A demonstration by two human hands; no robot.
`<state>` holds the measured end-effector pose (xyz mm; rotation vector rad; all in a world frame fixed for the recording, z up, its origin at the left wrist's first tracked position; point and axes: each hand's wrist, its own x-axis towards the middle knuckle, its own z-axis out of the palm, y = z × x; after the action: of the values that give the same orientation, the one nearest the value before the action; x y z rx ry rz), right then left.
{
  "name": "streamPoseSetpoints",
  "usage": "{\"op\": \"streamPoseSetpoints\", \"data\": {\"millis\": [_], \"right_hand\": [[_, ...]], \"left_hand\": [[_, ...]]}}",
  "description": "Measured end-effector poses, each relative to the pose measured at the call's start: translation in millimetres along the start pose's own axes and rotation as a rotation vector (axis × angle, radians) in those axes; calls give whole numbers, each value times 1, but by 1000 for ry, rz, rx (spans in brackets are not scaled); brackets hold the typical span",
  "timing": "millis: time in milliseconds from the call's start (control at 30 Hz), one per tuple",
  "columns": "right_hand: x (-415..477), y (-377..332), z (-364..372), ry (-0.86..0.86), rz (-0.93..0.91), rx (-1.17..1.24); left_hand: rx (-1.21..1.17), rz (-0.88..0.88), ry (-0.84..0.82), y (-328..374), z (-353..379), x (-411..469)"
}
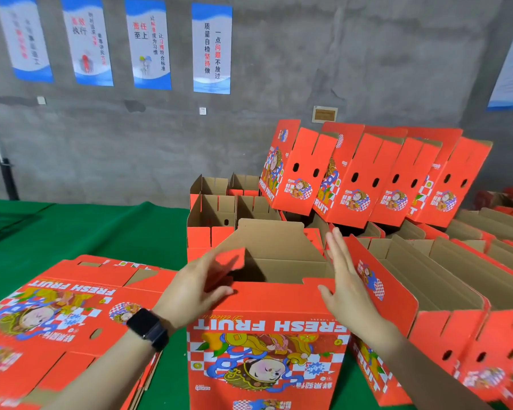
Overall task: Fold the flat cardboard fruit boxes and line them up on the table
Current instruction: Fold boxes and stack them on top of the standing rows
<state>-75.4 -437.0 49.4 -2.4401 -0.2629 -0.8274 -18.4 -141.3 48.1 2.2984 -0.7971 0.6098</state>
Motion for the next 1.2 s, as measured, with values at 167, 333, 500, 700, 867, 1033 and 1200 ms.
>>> {"op": "streamPoseSetpoints", "data": {"millis": [167, 333, 500, 700, 867, 1033, 1200], "right_hand": [[1, 5, 4, -85, 144, 115], [1, 6, 1, -108, 158, 45], [2, 11, -1, -162, 70, 58], [21, 17, -4, -236, 122, 25], [55, 16, -4, -131, 398, 237], [65, 22, -3, -446, 422, 203], [75, 23, -5, -662, 295, -75]], "left_hand": [[56, -79, -105, -4, -2, 20], [200, -300, -442, -2, 7, 49], [69, -376, -479, -2, 14, 58], [20, -314, -374, -4, 15, 51], [-77, -234, -198, -4, 13, 44], [-135, -349, -39, -5, 15, 43], [47, -469, -406, -4, 15, 47]]}}
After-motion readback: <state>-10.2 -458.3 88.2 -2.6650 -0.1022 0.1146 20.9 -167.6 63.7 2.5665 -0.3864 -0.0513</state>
